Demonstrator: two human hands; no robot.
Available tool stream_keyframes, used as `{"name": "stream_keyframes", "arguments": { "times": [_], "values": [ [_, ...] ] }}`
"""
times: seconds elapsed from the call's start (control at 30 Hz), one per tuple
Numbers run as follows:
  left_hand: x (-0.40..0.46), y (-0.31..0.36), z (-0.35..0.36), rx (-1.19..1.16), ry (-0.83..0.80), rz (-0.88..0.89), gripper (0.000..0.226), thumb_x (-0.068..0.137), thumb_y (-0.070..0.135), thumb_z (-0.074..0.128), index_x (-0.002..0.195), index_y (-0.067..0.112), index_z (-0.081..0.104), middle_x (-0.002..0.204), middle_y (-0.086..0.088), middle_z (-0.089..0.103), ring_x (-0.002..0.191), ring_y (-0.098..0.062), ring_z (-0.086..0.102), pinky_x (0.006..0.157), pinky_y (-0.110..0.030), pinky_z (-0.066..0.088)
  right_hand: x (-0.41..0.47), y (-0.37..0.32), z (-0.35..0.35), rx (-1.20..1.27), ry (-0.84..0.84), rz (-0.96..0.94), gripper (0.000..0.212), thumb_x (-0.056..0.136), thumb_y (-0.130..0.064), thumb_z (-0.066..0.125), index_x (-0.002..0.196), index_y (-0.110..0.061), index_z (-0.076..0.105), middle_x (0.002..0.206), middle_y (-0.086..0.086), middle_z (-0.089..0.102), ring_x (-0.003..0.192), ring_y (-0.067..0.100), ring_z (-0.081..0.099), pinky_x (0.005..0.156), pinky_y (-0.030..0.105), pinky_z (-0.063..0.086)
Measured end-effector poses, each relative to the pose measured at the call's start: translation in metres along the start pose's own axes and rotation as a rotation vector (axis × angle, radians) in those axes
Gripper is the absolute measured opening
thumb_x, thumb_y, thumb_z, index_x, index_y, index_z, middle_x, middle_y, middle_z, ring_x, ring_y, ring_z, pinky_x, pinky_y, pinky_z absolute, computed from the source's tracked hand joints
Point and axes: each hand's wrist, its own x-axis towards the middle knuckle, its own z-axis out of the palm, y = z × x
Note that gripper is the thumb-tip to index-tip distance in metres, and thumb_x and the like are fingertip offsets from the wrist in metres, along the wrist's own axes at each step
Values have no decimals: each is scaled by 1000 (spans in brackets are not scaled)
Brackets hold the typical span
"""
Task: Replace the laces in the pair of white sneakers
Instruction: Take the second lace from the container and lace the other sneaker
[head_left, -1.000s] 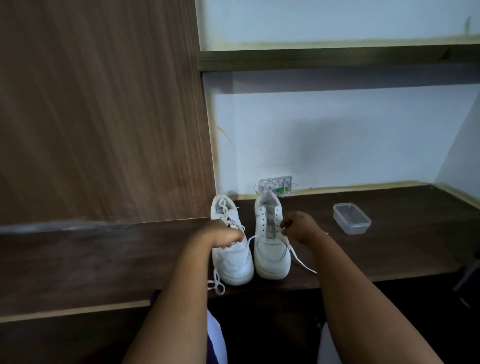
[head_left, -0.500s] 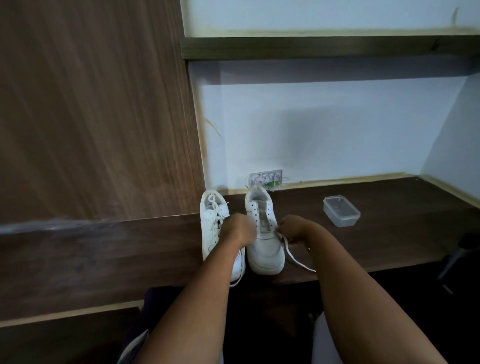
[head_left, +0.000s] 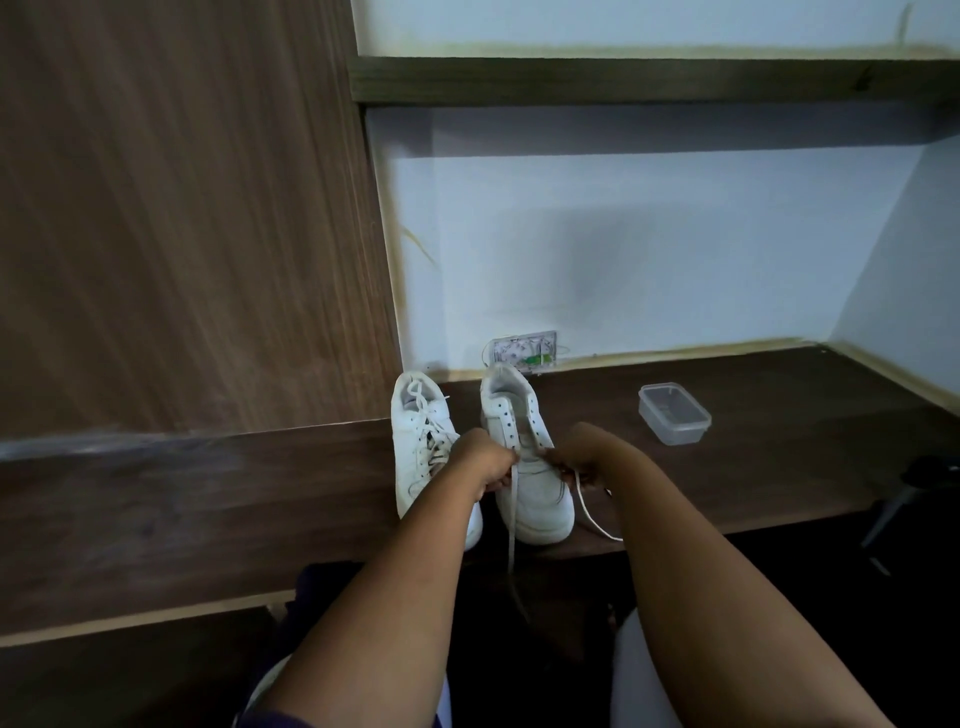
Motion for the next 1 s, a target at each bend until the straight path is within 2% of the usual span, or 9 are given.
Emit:
{"name": "stream_keyframes", "arguments": {
  "times": [0.17,0.3,0.43,0.5,0.6,0.67,0.77,0.9,1.0],
  "values": [
    [0,0,-7,36,-82,15,13,85,2,68,78,9,59,74,-5,56,67,-15,56,53,-22,47,1,5,-4,118,-29,-24,23,90,-21,64,77,-3,57,62,12,54,50,20,49,51,25,41],
    [3,4,-25,528,4,396,20,75,4,74,69,19,62,85,-3,68,81,-19,66,67,-24,50,3,10,-4,185,-1,-73,15,84,-13,70,76,-7,59,67,13,58,56,21,53,60,32,46],
    [4,2,-32,718,138,516,27,75,5,69,64,27,58,94,-3,67,83,-19,65,71,-25,51,6,5,-2,40,91,-172,12,82,-16,73,84,-5,67,76,9,64,69,20,59,65,32,50],
    [2,-2,-29,772,111,490,23,77,5,66,67,25,60,99,-4,66,88,-21,65,76,-28,52,6,3,-2,-171,199,-220,18,82,-25,73,87,-8,70,87,8,68,81,19,63,72,28,49],
    [-2,-5,-27,727,60,421,10,78,11,65,86,18,64,101,-4,65,94,-22,63,78,-31,52,5,3,-4,-259,246,-213,18,81,-31,74,85,-14,71,96,5,70,94,18,65,71,19,42],
    [-3,-4,-27,608,5,331,14,78,22,67,89,18,61,97,-3,65,90,-20,62,74,-31,49,4,2,-6,-275,229,-185,22,81,-30,74,95,-14,73,99,5,71,89,18,65,70,19,44],
    [-3,-2,-22,546,-3,282,27,90,37,59,87,11,61,88,-6,65,82,-22,62,73,-33,48,3,2,-7,-260,272,-210,20,80,-23,76,95,-10,73,98,7,71,84,18,64,70,21,47],
    [-1,0,-19,465,7,212,28,94,29,56,89,3,66,99,-14,70,95,-30,67,85,-37,52,4,4,-6,-223,384,-251,17,78,-12,74,94,-8,71,99,9,69,90,22,64,76,27,52],
    [-7,1,-19,445,-42,139,40,93,44,56,94,5,66,101,-13,69,97,-28,66,85,-34,50,1,-4,-2,-225,402,-388,20,77,-10,71,97,-11,68,98,6,66,89,17,57,75,23,43]
  ]
}}
